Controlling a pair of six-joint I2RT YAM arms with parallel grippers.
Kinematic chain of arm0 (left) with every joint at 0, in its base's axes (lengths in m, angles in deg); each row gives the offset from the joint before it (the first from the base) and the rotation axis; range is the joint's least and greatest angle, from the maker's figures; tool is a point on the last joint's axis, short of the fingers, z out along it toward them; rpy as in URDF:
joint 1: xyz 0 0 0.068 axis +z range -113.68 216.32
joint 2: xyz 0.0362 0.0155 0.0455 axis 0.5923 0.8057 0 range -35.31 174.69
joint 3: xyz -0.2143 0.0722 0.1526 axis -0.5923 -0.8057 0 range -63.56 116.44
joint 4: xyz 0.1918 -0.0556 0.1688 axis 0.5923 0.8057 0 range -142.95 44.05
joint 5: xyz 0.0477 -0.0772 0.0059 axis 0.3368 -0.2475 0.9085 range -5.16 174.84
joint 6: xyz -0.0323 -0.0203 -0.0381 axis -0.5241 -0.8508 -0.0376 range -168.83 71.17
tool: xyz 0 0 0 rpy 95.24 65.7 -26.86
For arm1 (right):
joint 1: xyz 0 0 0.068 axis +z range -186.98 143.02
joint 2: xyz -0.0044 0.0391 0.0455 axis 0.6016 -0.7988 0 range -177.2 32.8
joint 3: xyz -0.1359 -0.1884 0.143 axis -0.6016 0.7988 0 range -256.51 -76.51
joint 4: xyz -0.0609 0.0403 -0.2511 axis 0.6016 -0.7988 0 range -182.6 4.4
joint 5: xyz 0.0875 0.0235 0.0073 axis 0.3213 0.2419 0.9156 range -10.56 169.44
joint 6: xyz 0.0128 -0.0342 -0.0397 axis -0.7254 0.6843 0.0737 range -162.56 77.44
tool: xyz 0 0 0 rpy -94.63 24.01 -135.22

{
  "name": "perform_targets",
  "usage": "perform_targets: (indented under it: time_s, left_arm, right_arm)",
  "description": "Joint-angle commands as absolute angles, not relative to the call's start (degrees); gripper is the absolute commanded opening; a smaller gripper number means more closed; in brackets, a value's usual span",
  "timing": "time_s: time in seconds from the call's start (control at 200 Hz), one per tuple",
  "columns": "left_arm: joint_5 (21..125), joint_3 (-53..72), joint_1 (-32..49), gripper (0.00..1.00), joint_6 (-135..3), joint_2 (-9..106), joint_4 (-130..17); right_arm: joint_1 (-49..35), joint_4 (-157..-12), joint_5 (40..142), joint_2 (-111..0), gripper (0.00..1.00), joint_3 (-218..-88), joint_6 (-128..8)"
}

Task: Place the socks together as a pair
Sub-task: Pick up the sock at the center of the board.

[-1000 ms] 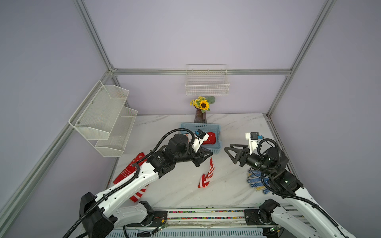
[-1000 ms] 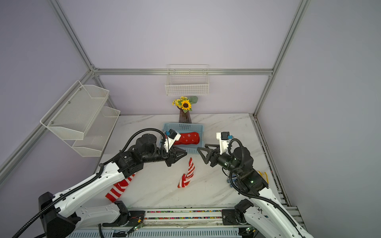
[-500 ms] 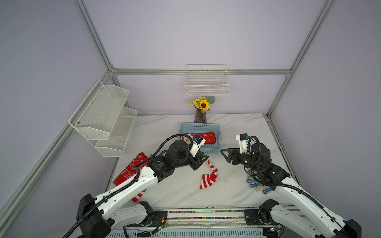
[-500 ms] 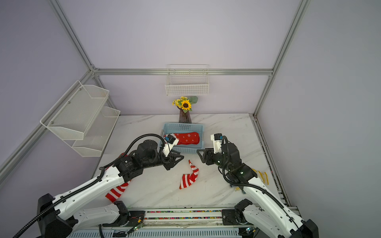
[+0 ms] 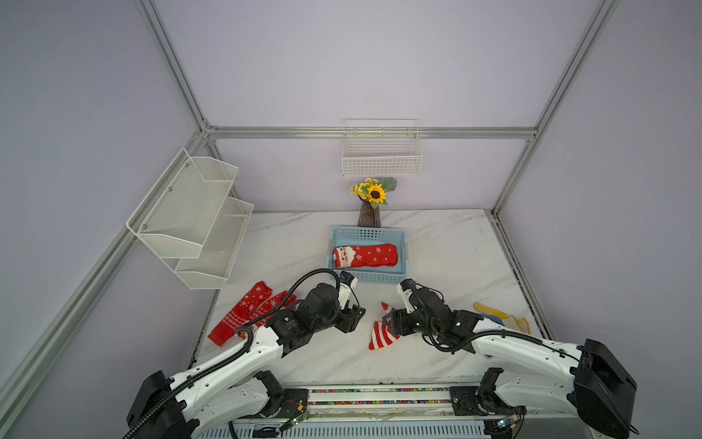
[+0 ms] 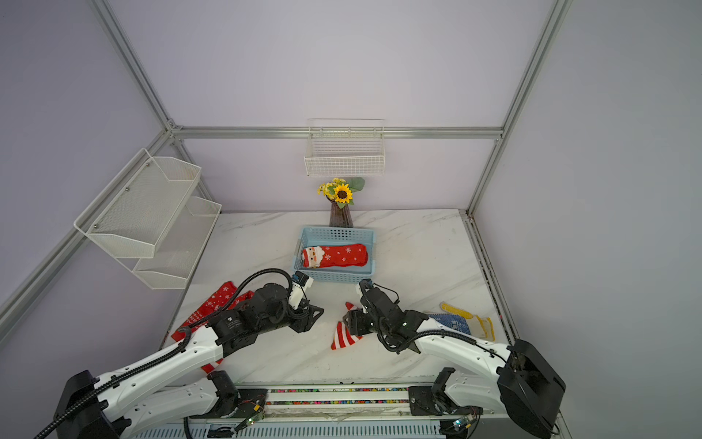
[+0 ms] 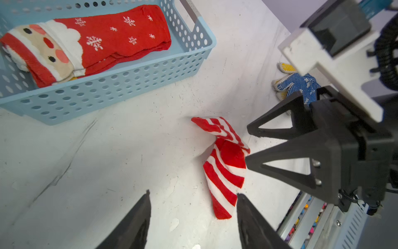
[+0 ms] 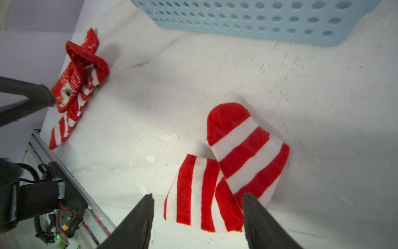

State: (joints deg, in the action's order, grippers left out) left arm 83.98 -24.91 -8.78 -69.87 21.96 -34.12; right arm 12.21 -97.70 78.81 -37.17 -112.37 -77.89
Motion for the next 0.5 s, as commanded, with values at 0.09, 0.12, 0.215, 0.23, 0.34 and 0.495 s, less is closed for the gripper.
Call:
perform_targets:
  time_s: [0.09,0.12,0.215,0.23,0.34,0.495]
  left_arm:
    - [86.0,-28.2,-9.0,0.63,-69.9,19.1,-38.3]
    - [86.3,-28.8,-9.0,0.63,-69.8,18.9,-38.7]
    - [87.3,-30.3,-9.0,0.64,-69.5,17.8,-39.8]
    - [87.4,-30.5,-9.0,0.64,-69.4,17.7,-39.9]
    - [88.2,-30.9,-9.0,0.66,-68.7,16.2,-40.2]
    - [90.6,-32.1,-9.0,0.66,-67.2,13.5,-41.4]
  right_arm:
    - [13.5,-97.1,68.0,-44.2,0.67,-117.3,-81.9]
    - [13.5,-96.6,67.5,-45.2,0.67,-117.8,-82.0]
    - [13.5,-94.3,66.7,-49.3,0.65,-118.9,-83.0]
    - [13.5,-94.1,66.7,-50.1,0.65,-119.1,-83.2]
    - [13.5,-93.6,66.1,-54.4,0.53,-121.4,-83.8]
    - [13.6,-96.8,63.8,-52.2,0.0,-125.3,-85.7]
